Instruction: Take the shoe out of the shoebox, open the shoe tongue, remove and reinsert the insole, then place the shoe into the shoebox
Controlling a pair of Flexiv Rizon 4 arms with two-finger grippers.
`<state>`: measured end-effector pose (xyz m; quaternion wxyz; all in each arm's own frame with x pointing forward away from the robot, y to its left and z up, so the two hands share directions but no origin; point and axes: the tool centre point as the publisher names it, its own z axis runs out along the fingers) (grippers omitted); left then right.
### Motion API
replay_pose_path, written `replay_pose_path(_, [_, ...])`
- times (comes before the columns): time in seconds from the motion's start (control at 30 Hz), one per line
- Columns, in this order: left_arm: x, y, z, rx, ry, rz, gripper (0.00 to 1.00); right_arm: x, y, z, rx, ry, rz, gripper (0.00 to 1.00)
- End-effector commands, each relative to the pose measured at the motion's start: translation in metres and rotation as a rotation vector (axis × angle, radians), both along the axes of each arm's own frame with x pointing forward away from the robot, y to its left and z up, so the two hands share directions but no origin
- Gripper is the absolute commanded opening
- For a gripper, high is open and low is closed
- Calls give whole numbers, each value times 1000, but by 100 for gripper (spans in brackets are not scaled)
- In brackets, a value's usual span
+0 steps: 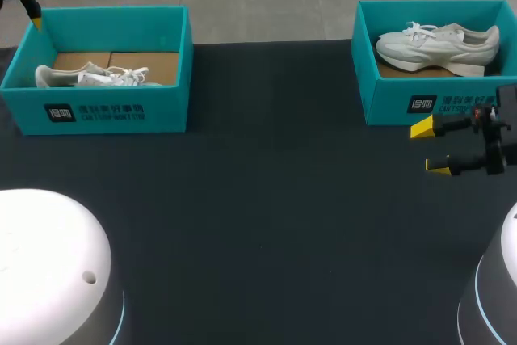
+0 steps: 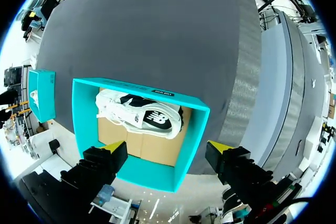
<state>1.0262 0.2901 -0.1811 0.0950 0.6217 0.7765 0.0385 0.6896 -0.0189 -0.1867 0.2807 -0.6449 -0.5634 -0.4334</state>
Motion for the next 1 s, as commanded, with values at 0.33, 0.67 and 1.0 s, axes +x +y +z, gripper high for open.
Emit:
replay_pose_path(0.33, [0,0,0,3,0,0,100,74,-8,4,-133,-17,10,100])
replay_pose_path(0.67, [0,0,0,3,0,0,100,125,-35,25,-341,-33,-56,100])
replay_pose_path(1.0, [0,0,0,3,0,0,100,151,-56,28,-660,-13,-202,100])
